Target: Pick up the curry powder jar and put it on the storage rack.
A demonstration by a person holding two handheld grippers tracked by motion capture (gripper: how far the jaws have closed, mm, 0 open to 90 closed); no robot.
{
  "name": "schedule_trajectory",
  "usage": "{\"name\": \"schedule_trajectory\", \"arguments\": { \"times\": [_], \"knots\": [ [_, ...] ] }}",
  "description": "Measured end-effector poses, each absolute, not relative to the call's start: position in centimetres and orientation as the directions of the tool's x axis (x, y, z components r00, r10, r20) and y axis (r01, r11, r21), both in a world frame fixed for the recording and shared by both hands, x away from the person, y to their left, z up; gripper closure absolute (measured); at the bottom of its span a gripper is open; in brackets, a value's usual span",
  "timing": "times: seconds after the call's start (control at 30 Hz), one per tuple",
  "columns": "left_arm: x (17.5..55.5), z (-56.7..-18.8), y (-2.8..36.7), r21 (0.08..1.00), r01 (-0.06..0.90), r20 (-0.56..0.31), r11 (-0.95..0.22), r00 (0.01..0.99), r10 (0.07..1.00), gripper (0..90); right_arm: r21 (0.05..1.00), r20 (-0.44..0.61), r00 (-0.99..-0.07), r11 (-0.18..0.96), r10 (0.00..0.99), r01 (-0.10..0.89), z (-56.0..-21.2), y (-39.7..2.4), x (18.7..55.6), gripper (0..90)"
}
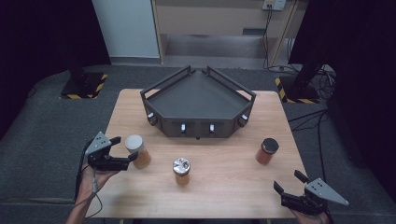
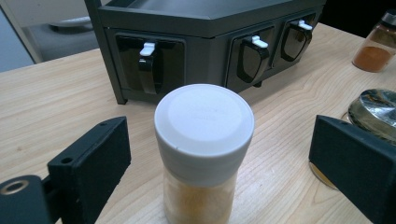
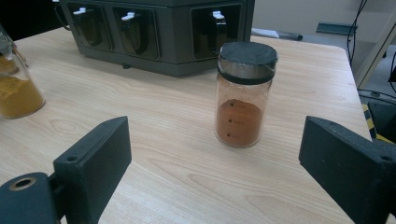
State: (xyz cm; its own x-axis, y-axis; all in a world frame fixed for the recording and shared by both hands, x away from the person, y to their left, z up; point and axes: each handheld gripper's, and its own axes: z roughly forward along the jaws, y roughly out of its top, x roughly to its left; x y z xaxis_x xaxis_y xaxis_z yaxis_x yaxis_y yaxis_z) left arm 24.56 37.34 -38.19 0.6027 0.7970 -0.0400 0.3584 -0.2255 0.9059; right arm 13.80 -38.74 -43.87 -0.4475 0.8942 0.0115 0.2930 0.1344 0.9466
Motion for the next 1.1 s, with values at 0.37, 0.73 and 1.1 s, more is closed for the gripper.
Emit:
{"name": "schedule_trajectory", "arguments": {
  "times": [0.37, 0.73, 1.1],
  "knots": [
    [26.8, -38.7, 37.0, 0.896, 0.381, -0.061, -0.228, 0.614, 0.787, 6.7, 0.947, 0.012, -0.447, 0.133, 0.895, 0.293, -43.9, -38.8, 13.8, 9.2],
    [27.9, -39.7, 37.0, 0.892, 0.394, -0.078, -0.222, 0.619, 0.782, 10.4, 0.948, 0.012, -0.446, 0.132, 0.895, 0.291, -43.9, -38.8, 13.8, 9.3],
    [28.0, -40.4, 36.8, 0.902, 0.358, -0.046, -0.242, 0.635, 0.771, 31.4, 0.948, 0.011, -0.445, 0.133, 0.895, 0.29, -43.9, -38.8, 13.8, 9.3]
  ]
}}
